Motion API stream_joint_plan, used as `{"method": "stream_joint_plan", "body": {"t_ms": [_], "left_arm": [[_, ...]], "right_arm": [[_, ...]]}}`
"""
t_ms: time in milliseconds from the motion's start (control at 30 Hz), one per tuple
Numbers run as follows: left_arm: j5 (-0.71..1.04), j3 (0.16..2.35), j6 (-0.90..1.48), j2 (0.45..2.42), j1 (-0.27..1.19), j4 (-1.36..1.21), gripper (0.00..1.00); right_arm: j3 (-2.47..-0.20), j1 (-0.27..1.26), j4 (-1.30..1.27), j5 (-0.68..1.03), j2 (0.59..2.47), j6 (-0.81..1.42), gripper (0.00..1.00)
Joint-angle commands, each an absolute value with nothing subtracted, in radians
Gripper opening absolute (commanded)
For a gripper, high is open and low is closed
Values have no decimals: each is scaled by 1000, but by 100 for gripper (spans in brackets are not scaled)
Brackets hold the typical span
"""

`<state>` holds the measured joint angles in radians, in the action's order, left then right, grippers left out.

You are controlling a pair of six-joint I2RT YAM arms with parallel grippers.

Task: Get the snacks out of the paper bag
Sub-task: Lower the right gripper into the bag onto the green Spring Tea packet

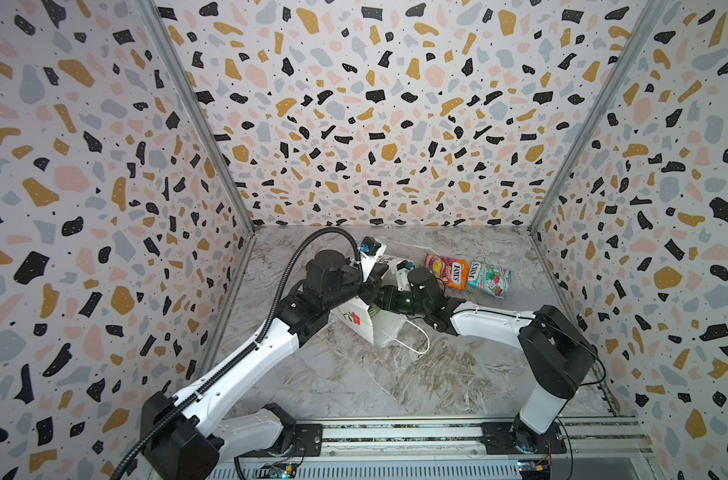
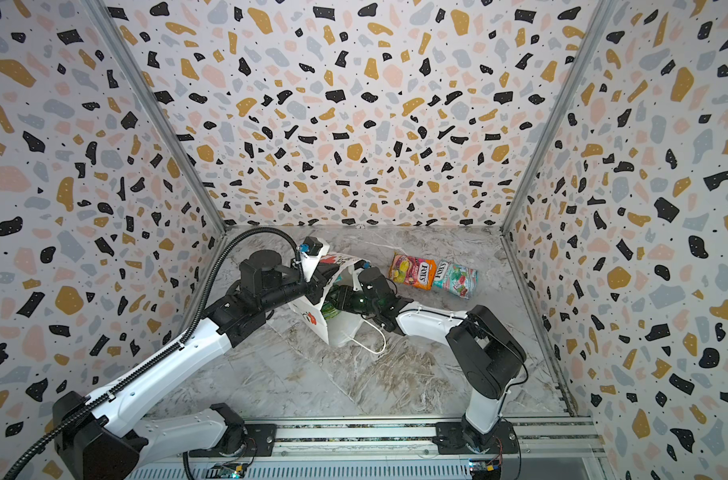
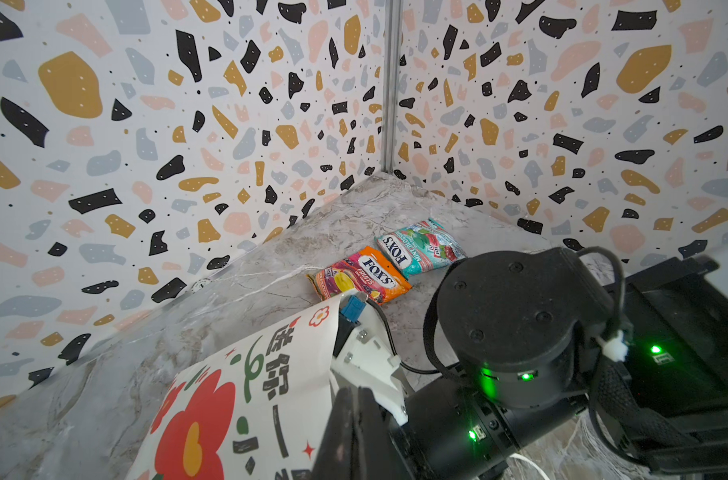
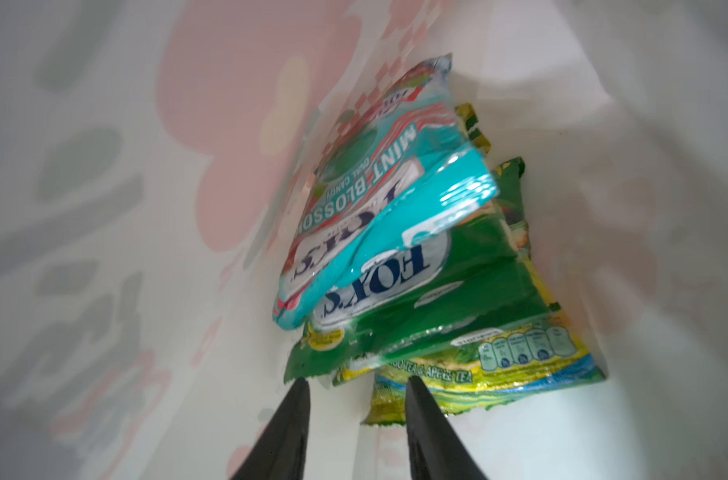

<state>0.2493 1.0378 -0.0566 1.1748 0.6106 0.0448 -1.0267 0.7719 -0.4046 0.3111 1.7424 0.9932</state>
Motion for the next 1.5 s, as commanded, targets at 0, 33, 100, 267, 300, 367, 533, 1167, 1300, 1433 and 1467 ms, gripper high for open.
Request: {"method": "stream_joint_plan", "body": {"t_ms": [0, 33, 100, 267, 300, 367, 533, 1167, 1300, 1433, 1467], "left_arm": [[285, 1035, -73, 1152, 611, -17, 0], [291, 1034, -71, 1152, 611, -18, 0], [296, 1031, -65, 1152, 611, -24, 0], [308, 1031, -61, 1154, 611, -31, 0], [310, 1030, -59, 1154, 611, -32, 0], [316, 1029, -58, 1154, 611, -34, 0], [320, 1028, -55, 1154, 611, -35, 0], [327, 1023, -44, 1143, 613, -43, 0], [299, 1022, -41, 1143, 612, -40, 0], [216, 1021, -35, 1143, 612, -37, 0], [189, 1022, -33, 1143, 612, -32, 0]], "right_arm": [[-1055, 762, -454, 228, 1758, 1099, 38], [-1058, 762, -456, 223, 1764, 1103, 37], [-1066, 762, -443, 206, 1773, 1119, 36], [-1106, 762, -423, 194, 1804, 1126, 34], [-1114, 762, -418, 193, 1812, 1127, 34], [-1129, 762, -417, 195, 1825, 1128, 34], [-1168, 761, -399, 198, 1857, 1129, 34], [-1322, 764, -304, 208, 1992, 1097, 35], [-1341, 767, -294, 223, 2007, 1078, 22], [-1309, 770, -309, 201, 1964, 1048, 4], [-1289, 771, -334, 203, 1948, 1040, 0]]}}
